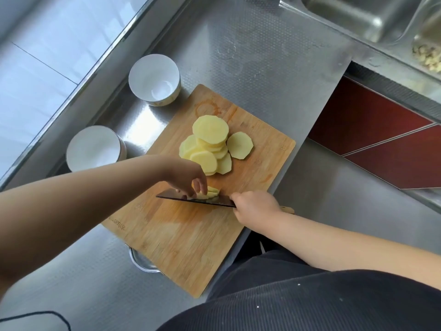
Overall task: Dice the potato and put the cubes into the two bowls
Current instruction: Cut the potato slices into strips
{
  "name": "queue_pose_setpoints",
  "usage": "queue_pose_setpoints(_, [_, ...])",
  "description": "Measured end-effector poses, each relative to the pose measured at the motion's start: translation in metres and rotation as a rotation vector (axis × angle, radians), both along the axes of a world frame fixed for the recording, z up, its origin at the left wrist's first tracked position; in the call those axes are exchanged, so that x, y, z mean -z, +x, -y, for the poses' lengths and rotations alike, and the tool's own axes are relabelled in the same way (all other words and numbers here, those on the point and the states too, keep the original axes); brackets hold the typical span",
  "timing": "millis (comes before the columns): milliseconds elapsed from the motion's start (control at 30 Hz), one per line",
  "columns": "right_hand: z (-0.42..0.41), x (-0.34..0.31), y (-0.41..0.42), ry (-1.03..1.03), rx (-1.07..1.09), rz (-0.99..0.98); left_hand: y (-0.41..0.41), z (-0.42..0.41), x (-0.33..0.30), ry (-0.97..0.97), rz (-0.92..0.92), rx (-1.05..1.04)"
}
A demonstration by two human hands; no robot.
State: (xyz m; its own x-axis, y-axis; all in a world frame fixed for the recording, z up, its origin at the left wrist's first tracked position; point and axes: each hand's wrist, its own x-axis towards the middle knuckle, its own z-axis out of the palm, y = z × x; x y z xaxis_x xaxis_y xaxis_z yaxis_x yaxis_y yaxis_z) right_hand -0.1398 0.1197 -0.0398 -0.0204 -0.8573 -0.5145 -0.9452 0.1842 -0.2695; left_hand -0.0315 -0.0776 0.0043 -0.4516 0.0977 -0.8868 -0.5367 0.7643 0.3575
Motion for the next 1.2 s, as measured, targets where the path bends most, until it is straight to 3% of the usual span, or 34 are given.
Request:
queue_pose_setpoints(600, [0.002, -0.003, -0.010, -0.042, -0.028, -0.041, 0.009, -0.012, 0.005, -0.075, -0.187, -0.103])
queue_pose_setpoints(1200, [-0.008, -0.019, -0.002, -0.097, -0.117, -0.095, 0.003, -0.027, 0.018, -0.106, -0.245, -0.016])
